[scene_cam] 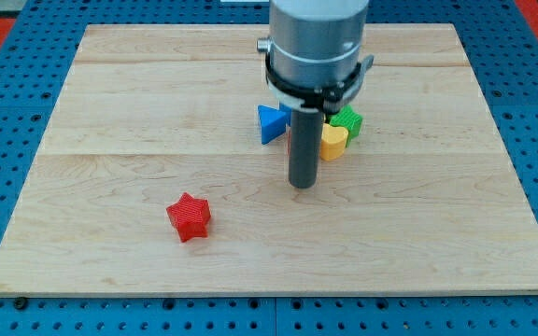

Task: Place your hand under the red star

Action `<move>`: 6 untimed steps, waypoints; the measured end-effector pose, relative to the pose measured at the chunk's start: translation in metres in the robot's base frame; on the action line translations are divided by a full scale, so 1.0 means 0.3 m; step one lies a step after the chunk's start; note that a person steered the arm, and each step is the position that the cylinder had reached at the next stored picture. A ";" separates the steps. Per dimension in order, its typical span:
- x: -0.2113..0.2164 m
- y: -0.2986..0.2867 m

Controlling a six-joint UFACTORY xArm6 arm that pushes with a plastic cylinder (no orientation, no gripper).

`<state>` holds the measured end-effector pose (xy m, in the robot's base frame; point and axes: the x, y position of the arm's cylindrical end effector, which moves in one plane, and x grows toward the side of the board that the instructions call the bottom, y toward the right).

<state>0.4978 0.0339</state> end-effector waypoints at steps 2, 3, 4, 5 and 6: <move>0.158 -0.100; 0.238 -0.159; 0.269 -0.255; 0.269 -0.370; 0.269 -0.473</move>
